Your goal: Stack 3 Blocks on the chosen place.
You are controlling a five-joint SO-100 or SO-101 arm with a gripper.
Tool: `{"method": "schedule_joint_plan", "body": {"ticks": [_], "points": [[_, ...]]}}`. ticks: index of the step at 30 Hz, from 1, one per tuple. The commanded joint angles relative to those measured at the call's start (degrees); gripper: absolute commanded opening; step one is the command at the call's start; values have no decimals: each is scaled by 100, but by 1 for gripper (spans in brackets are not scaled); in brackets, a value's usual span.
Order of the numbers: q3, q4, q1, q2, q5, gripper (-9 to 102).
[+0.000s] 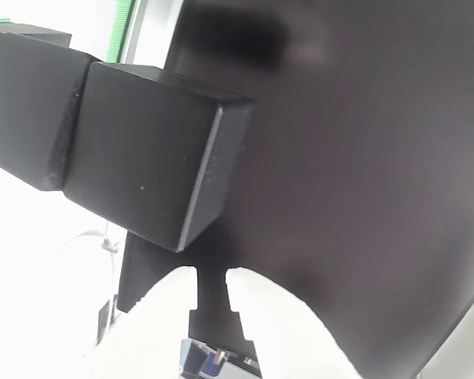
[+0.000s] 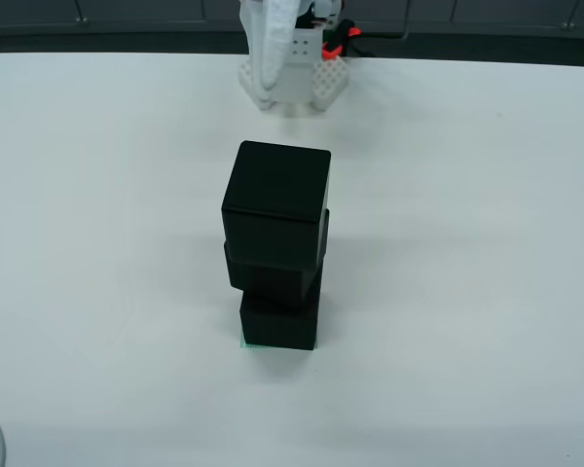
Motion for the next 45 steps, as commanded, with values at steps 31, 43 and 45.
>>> {"method": "schedule_joint_plan", "body": {"ticks": [31,43,45], "points": [[3393,-1081,176,1705,2241,0],[3357,-387,308,2215,2224,1],[3357,-360,308,2232,2180,1]]}}
